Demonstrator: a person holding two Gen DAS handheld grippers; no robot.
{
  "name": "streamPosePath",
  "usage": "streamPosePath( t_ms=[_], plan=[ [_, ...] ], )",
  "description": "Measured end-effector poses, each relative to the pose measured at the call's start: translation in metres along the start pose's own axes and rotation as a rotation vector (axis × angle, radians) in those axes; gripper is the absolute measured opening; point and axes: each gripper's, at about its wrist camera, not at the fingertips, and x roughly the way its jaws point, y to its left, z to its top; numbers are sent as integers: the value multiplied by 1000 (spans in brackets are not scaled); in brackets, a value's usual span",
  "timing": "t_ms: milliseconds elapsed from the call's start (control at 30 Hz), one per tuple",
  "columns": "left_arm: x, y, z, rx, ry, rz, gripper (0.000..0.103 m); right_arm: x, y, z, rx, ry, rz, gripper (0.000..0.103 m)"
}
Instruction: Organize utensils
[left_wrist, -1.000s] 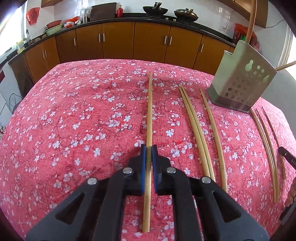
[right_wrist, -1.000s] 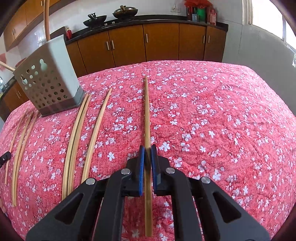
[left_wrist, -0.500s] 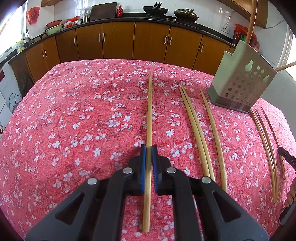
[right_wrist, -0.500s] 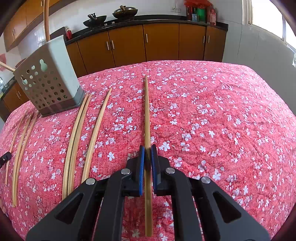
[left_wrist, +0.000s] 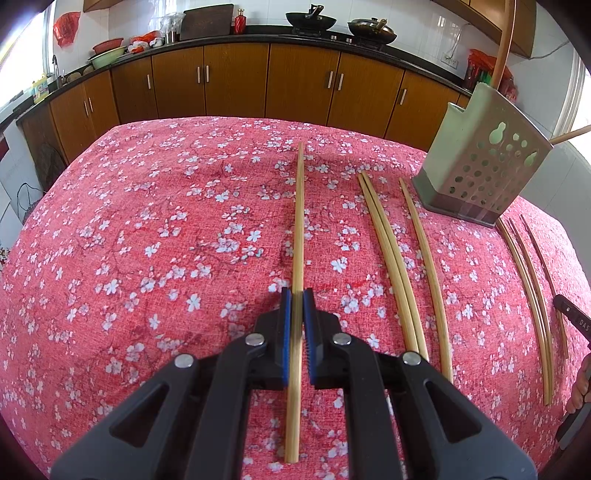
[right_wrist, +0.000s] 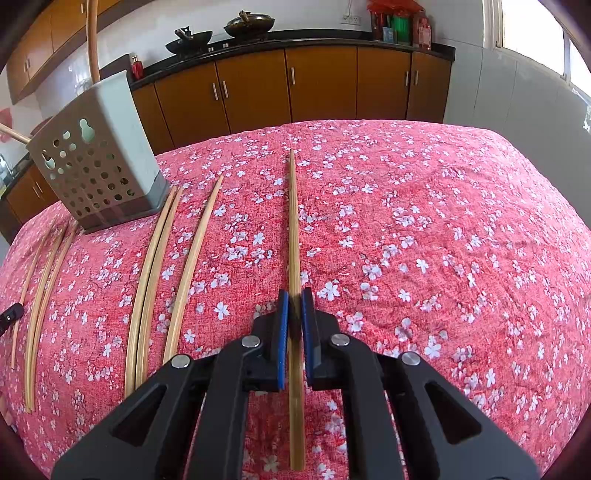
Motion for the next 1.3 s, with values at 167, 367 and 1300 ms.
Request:
streamPosePath(
  t_ms=[167,367,1300],
  plan=[
    [0,0,0,-1,0,-1,11,0,0,0,0,0,0,8],
    [0,1,0,-1,-1,-2,11,-1,0,1,1,1,0,8],
    [-78,-2,8,78,-166,18,8,-85,0,18,-44,-226,1,8]
  ],
)
